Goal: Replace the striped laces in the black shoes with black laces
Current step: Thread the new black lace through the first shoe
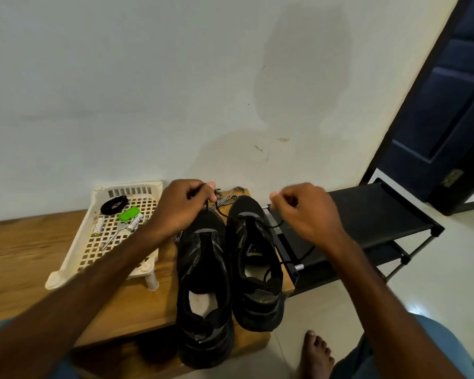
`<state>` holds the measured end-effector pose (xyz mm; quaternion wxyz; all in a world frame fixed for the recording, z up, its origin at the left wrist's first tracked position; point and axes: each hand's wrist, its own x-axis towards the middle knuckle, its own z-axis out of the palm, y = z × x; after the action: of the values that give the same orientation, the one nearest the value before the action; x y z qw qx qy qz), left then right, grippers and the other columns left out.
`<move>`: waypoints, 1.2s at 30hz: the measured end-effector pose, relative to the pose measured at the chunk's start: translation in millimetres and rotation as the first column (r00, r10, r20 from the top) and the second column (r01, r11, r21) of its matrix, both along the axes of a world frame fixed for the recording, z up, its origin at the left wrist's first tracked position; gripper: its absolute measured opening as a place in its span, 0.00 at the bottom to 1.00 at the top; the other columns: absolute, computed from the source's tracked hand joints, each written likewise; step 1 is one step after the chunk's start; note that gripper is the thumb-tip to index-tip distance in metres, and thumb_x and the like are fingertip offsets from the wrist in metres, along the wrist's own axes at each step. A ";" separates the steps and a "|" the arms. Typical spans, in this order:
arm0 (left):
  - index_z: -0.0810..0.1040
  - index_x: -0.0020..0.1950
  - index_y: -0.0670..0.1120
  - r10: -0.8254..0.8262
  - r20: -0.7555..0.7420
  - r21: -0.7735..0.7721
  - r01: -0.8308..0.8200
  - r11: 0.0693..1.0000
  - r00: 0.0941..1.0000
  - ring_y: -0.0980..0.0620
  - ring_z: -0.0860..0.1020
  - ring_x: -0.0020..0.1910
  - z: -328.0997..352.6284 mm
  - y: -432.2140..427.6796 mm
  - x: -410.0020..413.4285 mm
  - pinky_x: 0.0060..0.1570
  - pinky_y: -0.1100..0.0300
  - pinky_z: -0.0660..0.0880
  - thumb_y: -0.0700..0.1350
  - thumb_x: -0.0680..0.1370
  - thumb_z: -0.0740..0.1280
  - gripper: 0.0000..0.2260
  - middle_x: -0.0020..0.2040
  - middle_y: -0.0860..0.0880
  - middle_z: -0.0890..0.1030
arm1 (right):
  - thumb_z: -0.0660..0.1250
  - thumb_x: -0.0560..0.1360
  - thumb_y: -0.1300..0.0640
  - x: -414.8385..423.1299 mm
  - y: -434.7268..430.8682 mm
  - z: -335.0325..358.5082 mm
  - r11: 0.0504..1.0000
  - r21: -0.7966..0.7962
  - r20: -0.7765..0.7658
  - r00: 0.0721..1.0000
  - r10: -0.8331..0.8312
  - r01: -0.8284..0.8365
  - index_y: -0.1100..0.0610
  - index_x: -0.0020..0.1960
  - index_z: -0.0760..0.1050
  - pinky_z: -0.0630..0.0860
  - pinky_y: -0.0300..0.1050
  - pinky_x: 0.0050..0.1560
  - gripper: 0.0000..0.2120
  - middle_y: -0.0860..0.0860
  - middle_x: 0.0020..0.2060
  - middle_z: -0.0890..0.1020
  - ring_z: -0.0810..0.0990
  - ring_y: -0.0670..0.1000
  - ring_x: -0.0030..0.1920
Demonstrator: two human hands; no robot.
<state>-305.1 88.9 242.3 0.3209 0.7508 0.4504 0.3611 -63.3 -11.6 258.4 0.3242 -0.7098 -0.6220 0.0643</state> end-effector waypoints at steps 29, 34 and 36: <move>0.85 0.50 0.49 -0.291 0.068 0.134 0.280 0.950 0.954 0.59 0.84 0.45 16.9 -21.8 25.0 0.47 0.68 0.77 0.48 0.84 0.65 0.10 0.44 0.56 0.86 | 0.72 0.79 0.54 -40.4 1.1 -6.3 0.893 -0.036 -0.418 0.819 0.395 -0.449 0.54 0.61 0.82 0.79 0.54 0.64 0.11 0.49 0.51 0.87 0.85 0.47 0.55; 0.86 0.53 0.41 -0.264 0.268 -0.023 0.280 0.960 0.926 0.64 0.81 0.34 19.1 -11.3 20.4 0.34 0.75 0.72 0.42 0.83 0.66 0.09 0.39 0.56 0.85 | 0.65 0.83 0.56 -25.2 3.8 10.8 0.913 0.108 -0.751 0.570 0.334 -0.393 0.61 0.51 0.82 0.83 0.55 0.58 0.10 0.58 0.40 0.84 0.85 0.58 0.43; 0.87 0.48 0.46 -0.261 0.231 -0.020 0.273 0.962 0.937 0.60 0.84 0.41 18.8 -3.9 14.8 0.41 0.70 0.78 0.45 0.82 0.68 0.08 0.44 0.55 0.87 | 0.65 0.83 0.52 -9.9 4.0 16.2 0.941 0.141 -0.899 0.358 0.252 -0.307 0.59 0.49 0.79 0.84 0.50 0.41 0.11 0.51 0.29 0.73 0.75 0.51 0.30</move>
<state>-290.3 85.1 261.1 0.4352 0.7504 0.3141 0.3858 -73.2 -7.7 274.6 0.5742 -0.4528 -0.4559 0.5073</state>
